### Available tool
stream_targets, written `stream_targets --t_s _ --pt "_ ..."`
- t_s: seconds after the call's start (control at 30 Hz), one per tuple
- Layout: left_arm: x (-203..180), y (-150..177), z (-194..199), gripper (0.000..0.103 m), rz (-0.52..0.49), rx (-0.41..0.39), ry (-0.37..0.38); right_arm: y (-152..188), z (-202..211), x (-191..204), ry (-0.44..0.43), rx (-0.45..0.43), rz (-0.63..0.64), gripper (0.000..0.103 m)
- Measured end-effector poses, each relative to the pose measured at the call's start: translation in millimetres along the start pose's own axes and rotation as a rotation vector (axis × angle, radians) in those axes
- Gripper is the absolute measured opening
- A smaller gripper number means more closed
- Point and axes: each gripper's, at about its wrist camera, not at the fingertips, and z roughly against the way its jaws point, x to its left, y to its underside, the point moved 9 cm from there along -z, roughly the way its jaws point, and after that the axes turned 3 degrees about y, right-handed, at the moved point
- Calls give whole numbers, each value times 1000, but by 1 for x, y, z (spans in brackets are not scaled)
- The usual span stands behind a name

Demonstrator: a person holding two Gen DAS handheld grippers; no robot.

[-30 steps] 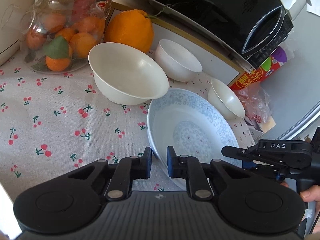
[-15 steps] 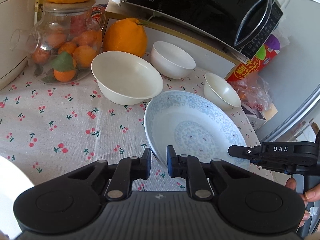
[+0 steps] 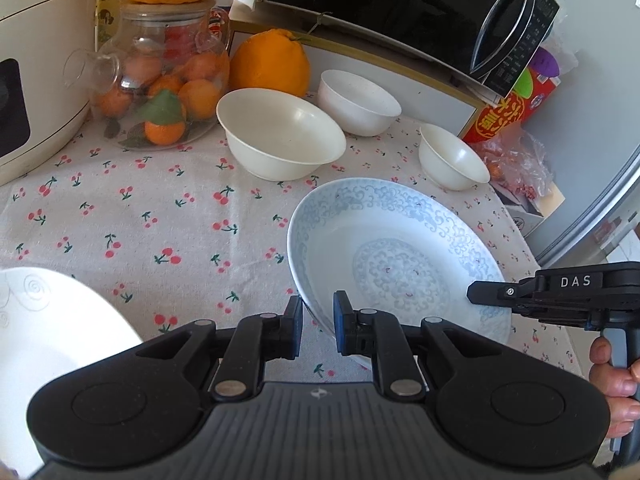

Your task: Organize plates and bowls

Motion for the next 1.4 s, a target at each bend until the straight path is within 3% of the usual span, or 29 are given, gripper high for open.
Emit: stream_targets --t_s 0.4,0.7,0.77,0.87,1.0,1.07,1.13,1.27,1.4 --pt "-2 1 -7 14 -60 -10 -37 1 -16 -3 40 -6 12 12" --pt "0 0 -8 14 -41 11 -11 1 -16 0 39 3 50 14" --pt "1 1 -7 15 -39 15 2 1 -16 1 41 4 58 14" --pt "0 3 -3 25 -47 24 9 2 -15 2 39 17 63 16" --pt "-7 5 7 34 -96 15 38 7 -10 8 12 37 99 31" --pt "-9 7 13 49 -121 4 42 11 -6 11 2 41 119 45" --pt "-9 8 19 57 -141 -8 48 15 0 14 -8 40 139 63" --pt "-6 9 34 74 -180 -40 58 23 11 19 -31 27 192 73" --pt "-8 13 51 85 -218 -70 76 31 23 25 -43 -6 263 81"
